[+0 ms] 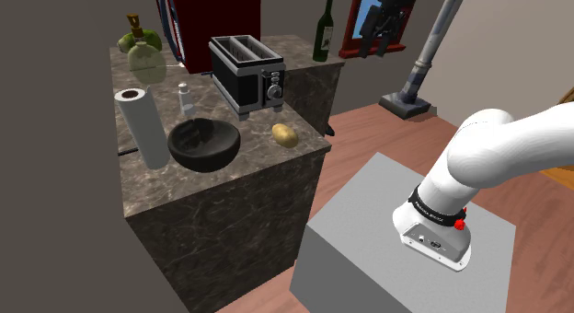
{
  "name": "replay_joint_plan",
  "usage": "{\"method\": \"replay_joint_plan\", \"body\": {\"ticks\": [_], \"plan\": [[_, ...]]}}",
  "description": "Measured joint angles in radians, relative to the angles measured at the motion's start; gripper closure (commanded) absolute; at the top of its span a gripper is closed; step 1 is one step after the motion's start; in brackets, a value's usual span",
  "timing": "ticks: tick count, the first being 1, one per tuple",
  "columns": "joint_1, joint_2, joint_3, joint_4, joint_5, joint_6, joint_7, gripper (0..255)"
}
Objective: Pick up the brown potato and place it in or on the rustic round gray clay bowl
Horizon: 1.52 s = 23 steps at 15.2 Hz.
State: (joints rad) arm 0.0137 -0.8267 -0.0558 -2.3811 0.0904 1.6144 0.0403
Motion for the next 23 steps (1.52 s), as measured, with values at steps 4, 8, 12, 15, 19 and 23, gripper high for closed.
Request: {"method": "replay_joint_plan", "body": {"ticks": [4, 8, 12, 15, 19, 23], "plan": [[0.007, 0.025, 0.031, -0.039, 0.007, 0.062, 0.022, 0], [0.022, 0.097, 0.094, -0.078, 0.021, 0.173, 0.072, 0], [0.037, 0.195, 0.161, -0.132, 0.031, 0.322, 0.125, 0], [0.044, 0.27, 0.208, -0.139, 0.029, 0.402, 0.169, 0], [0.048, 0.401, 0.275, -0.143, 0.013, 0.529, 0.239, 0], [0.039, 0.568, 0.338, -0.102, -0.038, 0.644, 0.325, 0]]}}
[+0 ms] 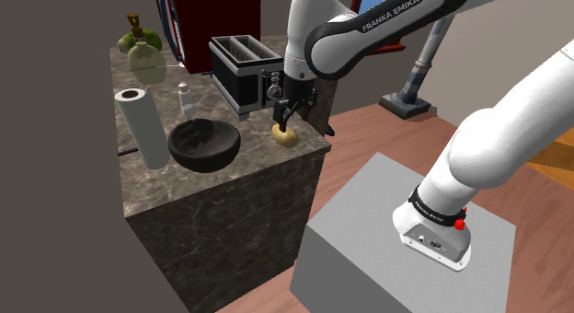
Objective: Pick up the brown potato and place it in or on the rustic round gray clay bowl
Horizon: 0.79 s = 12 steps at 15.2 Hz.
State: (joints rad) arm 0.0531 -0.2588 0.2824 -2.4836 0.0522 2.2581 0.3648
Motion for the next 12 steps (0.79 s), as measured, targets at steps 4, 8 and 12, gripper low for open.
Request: {"method": "replay_joint_plan", "body": {"ticks": [4, 8, 12], "plan": [[-0.005, 0.083, 0.022, 0.006, -0.036, 0.07, 0.043, 0], [-0.01, 0.124, 0.026, -0.017, -0.053, 0.132, 0.055, 0], [-0.011, 0.143, 0.028, -0.019, -0.061, 0.154, 0.063, 0]]}}
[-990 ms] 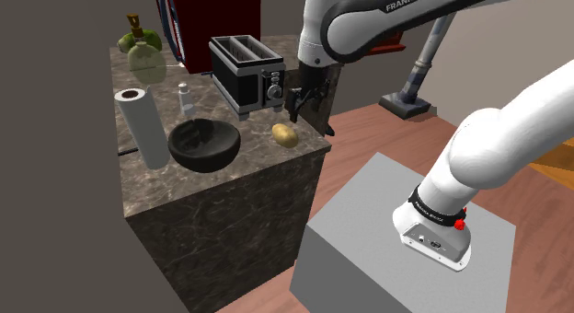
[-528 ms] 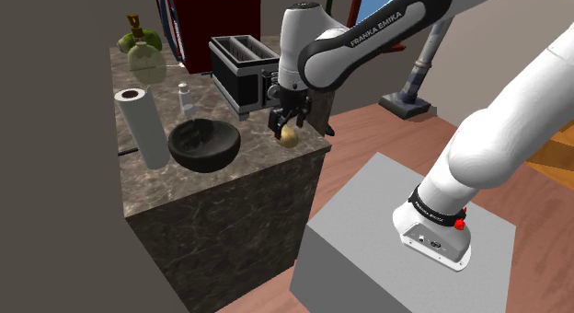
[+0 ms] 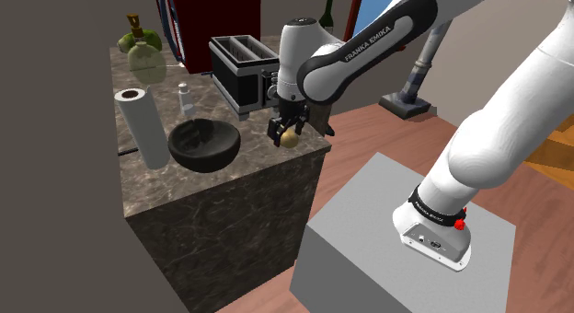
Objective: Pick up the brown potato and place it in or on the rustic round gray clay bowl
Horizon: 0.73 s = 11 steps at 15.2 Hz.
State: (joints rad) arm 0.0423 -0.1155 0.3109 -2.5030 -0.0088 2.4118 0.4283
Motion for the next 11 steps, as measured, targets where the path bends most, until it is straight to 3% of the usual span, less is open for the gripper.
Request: {"method": "replay_joint_plan", "body": {"ticks": [3, 4, 11], "plan": [[0.0, 0.001, 0.0, 0.0, 0.0, 0.001, 0.0, 0], [0.0, 0.001, 0.0, 0.0, 0.0, 0.001, 0.0, 255], [0.0, 0.001, 0.0, 0.0, 0.0, 0.001, 0.0, 255]]}}
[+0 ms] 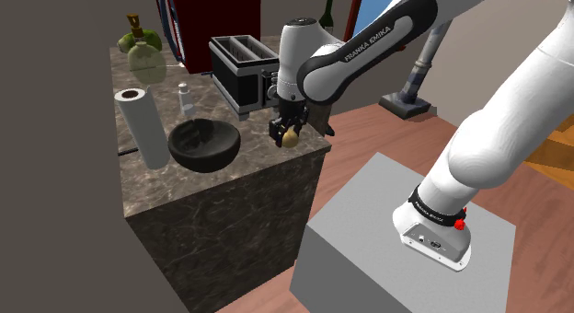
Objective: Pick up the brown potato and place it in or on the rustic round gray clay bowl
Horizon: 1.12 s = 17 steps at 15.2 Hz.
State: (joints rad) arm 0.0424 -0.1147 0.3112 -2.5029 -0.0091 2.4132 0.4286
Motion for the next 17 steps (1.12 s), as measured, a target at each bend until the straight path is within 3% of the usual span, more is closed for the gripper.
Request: {"method": "replay_joint_plan", "body": {"ticks": [5, 17], "plan": [[0.001, -0.015, -0.001, 0.004, 0.006, -0.018, -0.005, 255], [0.007, -0.114, -0.016, 0.08, 0.041, -0.19, -0.039, 255]]}}
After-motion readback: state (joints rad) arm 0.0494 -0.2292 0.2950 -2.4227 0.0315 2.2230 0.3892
